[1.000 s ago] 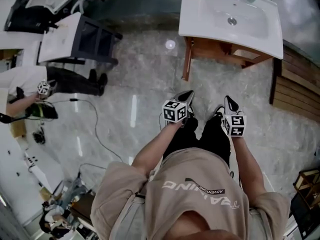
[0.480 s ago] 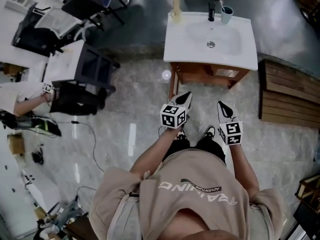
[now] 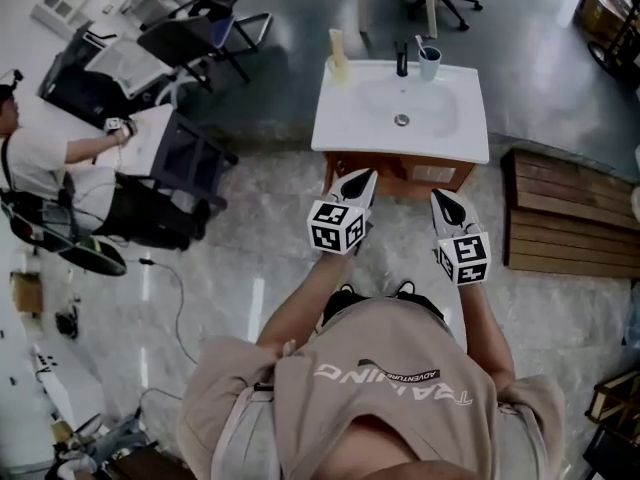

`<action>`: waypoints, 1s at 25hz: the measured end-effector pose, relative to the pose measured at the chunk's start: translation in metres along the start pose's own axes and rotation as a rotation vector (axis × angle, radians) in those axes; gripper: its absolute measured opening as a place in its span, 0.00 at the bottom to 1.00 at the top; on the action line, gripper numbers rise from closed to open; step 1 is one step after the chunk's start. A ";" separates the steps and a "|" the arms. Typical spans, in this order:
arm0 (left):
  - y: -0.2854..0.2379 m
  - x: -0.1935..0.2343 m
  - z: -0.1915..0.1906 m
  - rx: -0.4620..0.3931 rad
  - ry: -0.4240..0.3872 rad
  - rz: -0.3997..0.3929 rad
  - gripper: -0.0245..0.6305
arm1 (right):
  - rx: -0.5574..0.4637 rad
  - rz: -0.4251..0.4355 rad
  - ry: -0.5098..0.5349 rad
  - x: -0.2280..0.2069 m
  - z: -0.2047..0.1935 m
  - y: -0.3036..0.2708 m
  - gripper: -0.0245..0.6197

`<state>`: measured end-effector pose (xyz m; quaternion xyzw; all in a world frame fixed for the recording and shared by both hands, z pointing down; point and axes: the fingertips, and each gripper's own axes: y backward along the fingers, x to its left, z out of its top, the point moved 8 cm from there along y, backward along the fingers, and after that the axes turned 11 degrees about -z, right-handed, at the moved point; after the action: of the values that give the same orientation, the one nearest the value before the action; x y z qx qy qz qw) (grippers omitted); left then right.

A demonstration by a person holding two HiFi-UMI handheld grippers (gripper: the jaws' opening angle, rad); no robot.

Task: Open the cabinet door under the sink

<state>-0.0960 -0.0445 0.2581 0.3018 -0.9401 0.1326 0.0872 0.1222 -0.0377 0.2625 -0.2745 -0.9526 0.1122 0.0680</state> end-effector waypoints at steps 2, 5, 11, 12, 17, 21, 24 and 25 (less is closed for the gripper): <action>-0.003 -0.008 0.007 -0.017 -0.022 0.006 0.06 | -0.030 0.005 0.023 -0.007 0.012 0.006 0.04; -0.007 -0.018 0.010 -0.027 -0.035 0.014 0.06 | -0.063 0.012 0.029 -0.018 0.024 0.015 0.04; -0.005 -0.039 0.028 -0.051 -0.079 -0.004 0.06 | -0.114 -0.034 0.009 -0.035 0.039 0.035 0.04; -0.003 -0.043 0.033 -0.059 -0.096 -0.010 0.06 | -0.125 -0.046 0.004 -0.037 0.042 0.038 0.04; 0.012 -0.044 0.049 -0.095 -0.176 -0.022 0.06 | -0.186 -0.103 0.005 -0.038 0.055 0.045 0.04; 0.020 -0.036 0.049 -0.103 -0.151 -0.007 0.06 | -0.178 -0.098 0.005 -0.030 0.057 0.052 0.04; 0.025 -0.028 0.048 -0.102 -0.131 -0.005 0.06 | -0.167 -0.093 0.038 -0.018 0.058 0.052 0.04; 0.027 -0.026 0.048 -0.099 -0.131 -0.003 0.06 | -0.165 -0.092 0.052 -0.014 0.059 0.052 0.04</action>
<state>-0.0951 -0.0240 0.2008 0.3066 -0.9487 0.0657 0.0405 0.1492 -0.0124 0.1919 -0.2380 -0.9681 0.0229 0.0747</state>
